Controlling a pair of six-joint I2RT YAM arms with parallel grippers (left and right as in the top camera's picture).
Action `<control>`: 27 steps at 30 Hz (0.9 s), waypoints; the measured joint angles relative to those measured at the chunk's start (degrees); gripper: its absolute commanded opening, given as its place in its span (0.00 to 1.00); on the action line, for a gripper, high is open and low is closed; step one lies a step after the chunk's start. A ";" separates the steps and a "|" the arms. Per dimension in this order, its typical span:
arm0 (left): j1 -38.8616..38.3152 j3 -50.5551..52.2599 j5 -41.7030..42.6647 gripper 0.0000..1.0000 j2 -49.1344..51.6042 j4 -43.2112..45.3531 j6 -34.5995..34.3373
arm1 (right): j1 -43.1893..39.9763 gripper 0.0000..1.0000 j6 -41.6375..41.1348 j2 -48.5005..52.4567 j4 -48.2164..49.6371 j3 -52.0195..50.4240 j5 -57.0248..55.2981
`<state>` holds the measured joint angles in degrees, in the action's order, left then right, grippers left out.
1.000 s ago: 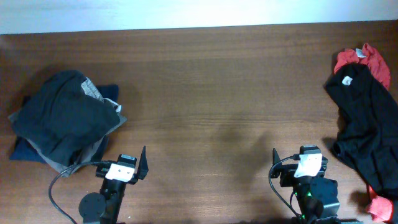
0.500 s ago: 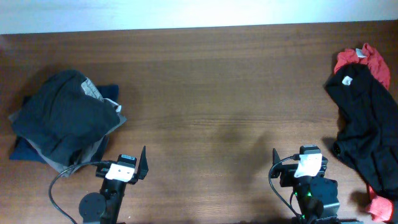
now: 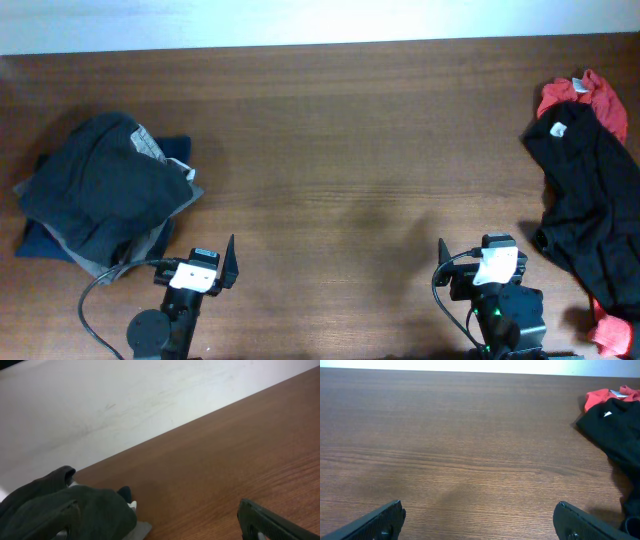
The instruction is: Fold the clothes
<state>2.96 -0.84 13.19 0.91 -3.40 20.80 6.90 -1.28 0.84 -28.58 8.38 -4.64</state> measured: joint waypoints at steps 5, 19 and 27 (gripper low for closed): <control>0.00 0.00 0.00 0.99 0.00 0.00 0.00 | 0.00 0.99 0.00 0.00 0.31 0.00 0.00; 0.00 0.00 18.21 0.99 0.00 1.92 -6.12 | 0.00 0.99 -1.88 -0.02 12.44 -0.20 19.34; 0.00 -6.99 20.06 0.99 1.27 0.31 -12.11 | 0.00 0.99 -4.76 0.76 14.43 5.22 22.73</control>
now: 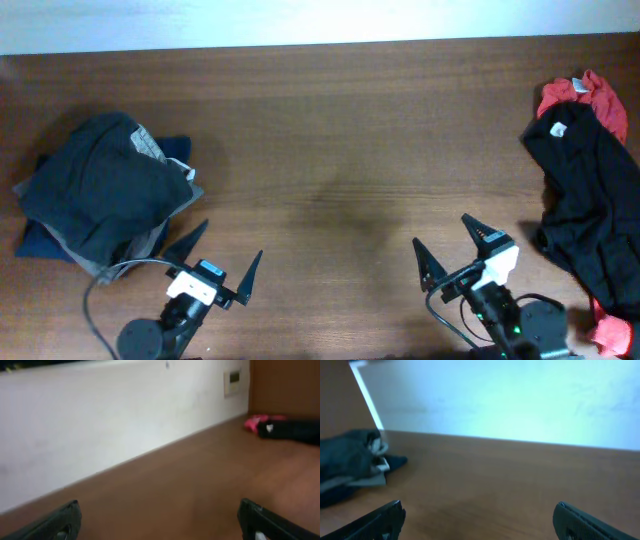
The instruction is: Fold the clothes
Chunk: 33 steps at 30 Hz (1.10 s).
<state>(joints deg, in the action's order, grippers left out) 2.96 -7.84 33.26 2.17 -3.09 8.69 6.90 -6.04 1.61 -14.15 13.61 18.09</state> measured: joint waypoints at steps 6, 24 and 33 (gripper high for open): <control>0.00 -17.55 -3.10 0.99 12.90 -12.61 -1.16 | 0.00 0.99 -1.55 11.04 -9.09 12.83 -3.26; 0.00 -61.09 -1.18 0.99 59.74 -30.91 -1.75 | -7.54 0.99 -9.31 74.01 -47.01 66.47 -9.11; 0.00 -61.09 2.14 0.99 62.23 -36.57 -2.14 | -27.50 0.87 -13.92 99.67 -45.83 83.45 -12.72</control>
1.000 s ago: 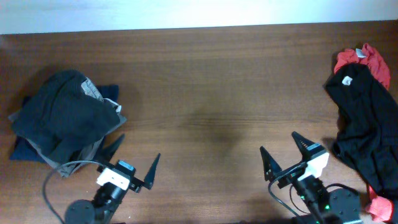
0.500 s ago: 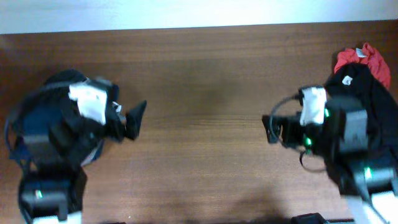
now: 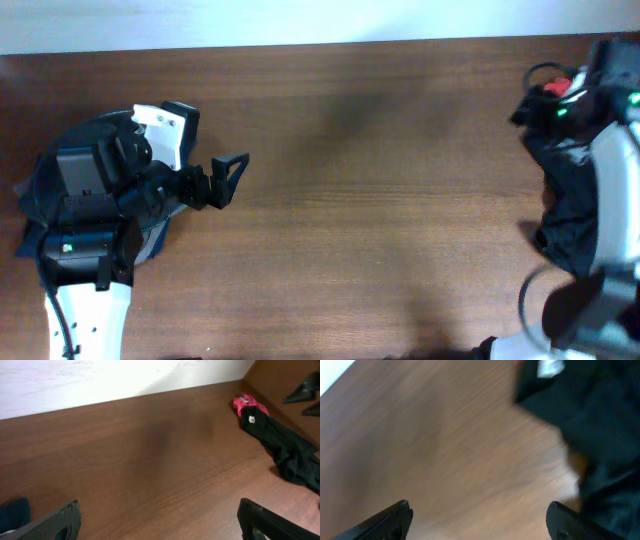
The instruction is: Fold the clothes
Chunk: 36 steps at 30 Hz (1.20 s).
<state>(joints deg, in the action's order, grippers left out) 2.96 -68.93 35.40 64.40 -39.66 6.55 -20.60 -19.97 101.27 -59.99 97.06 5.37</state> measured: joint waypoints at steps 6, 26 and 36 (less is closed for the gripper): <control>0.00 0.00 0.07 0.99 0.00 -0.02 0.00 | -6.19 0.87 -0.90 12.04 6.82 1.88 -0.90; 0.00 0.00 0.22 0.98 0.79 0.00 0.04 | -6.80 0.04 0.39 25.99 19.17 1.90 -1.03; -0.02 0.00 -0.04 0.99 0.81 0.24 1.11 | -6.80 0.81 2.23 20.83 16.28 1.92 -3.26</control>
<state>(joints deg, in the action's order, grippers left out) 2.94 -68.93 35.35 65.21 -39.42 7.66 -27.40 -17.74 122.10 -43.70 98.98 2.11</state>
